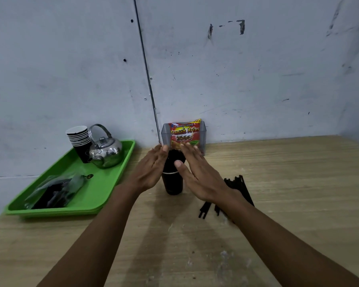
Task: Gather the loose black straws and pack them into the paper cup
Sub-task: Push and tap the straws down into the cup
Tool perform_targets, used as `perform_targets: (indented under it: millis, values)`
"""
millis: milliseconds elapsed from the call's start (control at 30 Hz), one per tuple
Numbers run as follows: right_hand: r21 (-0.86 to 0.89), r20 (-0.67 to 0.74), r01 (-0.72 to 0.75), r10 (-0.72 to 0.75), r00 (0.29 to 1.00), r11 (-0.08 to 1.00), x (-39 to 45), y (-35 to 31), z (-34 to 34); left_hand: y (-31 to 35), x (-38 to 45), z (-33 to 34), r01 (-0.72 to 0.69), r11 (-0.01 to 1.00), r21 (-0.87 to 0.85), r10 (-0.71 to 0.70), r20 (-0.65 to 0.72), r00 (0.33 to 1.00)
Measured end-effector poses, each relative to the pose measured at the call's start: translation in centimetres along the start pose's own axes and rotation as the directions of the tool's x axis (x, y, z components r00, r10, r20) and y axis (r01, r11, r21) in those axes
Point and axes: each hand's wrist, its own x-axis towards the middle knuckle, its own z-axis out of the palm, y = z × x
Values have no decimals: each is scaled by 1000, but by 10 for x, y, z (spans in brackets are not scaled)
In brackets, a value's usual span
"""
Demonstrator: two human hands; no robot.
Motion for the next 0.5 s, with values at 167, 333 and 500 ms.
perform_targets:
  millis: [167, 333, 500]
  values:
    - [127, -72, -93, 102, 992, 988, -10, 15, -12, 11, -11, -1, -112, 991, -75, 94, -203, 975]
    - [112, -124, -131, 145, 982, 985, -37, 37, -27, 37, -30, 25, -350, 932, 93, 331, -614, 717]
    - [42, -228, -226, 229, 946, 973, -71, 61, -48, 55, -46, 72, -423, 905, 49, 377, -555, 742]
